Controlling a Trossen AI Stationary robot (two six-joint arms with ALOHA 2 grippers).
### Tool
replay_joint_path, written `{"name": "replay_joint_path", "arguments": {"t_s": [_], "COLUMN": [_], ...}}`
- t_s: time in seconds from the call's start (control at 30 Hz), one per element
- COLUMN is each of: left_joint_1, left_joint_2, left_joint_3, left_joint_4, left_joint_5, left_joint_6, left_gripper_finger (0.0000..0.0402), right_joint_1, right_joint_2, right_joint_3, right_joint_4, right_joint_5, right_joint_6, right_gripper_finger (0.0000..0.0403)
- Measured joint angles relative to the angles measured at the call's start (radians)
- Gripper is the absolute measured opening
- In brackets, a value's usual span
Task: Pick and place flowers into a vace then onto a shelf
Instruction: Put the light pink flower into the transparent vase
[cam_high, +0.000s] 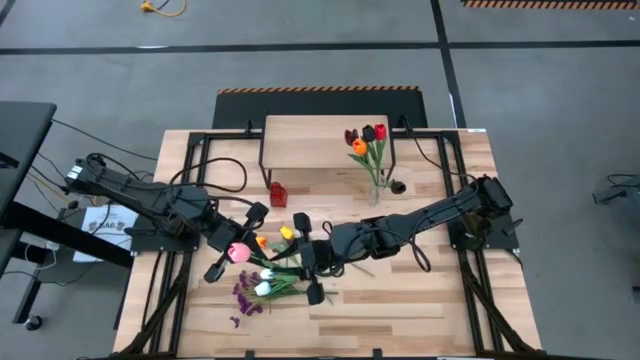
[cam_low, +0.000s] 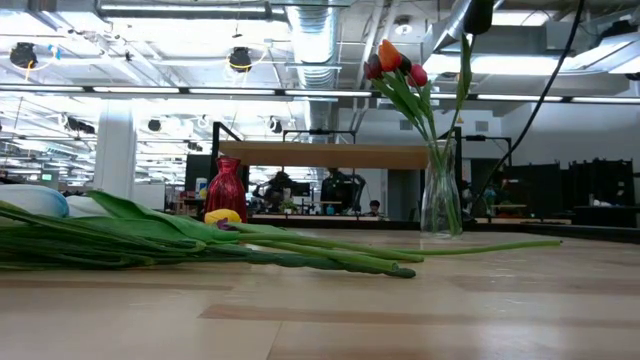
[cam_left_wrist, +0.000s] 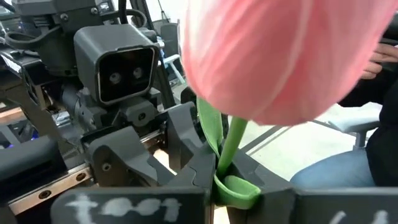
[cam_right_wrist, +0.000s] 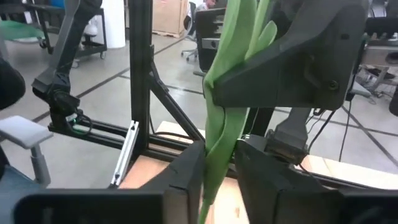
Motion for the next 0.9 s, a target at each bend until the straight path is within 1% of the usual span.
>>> {"name": "replay_joint_path", "arguments": {"t_s": [0.07,0.1,0.27,0.4,0.5,0.67,0.77,0.9], "left_joint_1": [0.000,0.000,-0.001,0.000,-0.002,-0.002,-0.002,-0.002], "left_joint_2": [0.000,0.000,0.000,0.000,-0.001,-0.002,-0.004,-0.041], "left_joint_3": [0.000,0.000,0.000,0.000,0.000,0.000,0.001,0.000], "left_joint_4": [0.000,0.000,-0.012,-0.004,-0.014,-0.098,-0.168,-0.269], "left_joint_5": [-0.001,-0.005,-0.020,-0.041,-0.091,-0.124,-0.136,-0.144], "left_joint_6": [-0.004,-0.012,-0.037,-0.091,-0.095,-0.106,-0.112,-0.133], "left_gripper_finger": [0.0002,0.0003,0.0015,0.0030,0.0058,0.0126,0.0163,0.0190], "right_joint_1": [0.002,0.001,0.002,0.002,0.002,0.006,0.016,0.029], "right_joint_2": [0.000,0.000,0.000,0.000,0.000,0.000,0.000,0.000], "right_joint_3": [0.000,0.000,0.000,0.000,-0.001,-0.001,-0.001,-0.001], "right_joint_4": [-0.002,-0.003,-0.009,-0.016,-0.022,-0.023,-0.032,-0.071], "right_joint_5": [0.003,0.004,0.032,0.057,0.058,0.063,0.105,0.166], "right_joint_6": [-0.019,-0.028,-0.037,-0.029,-0.027,-0.026,-0.025,-0.011], "right_gripper_finger": [0.0032,0.0018,0.0006,0.0003,0.0003,0.0001,0.0001,0.0001]}}
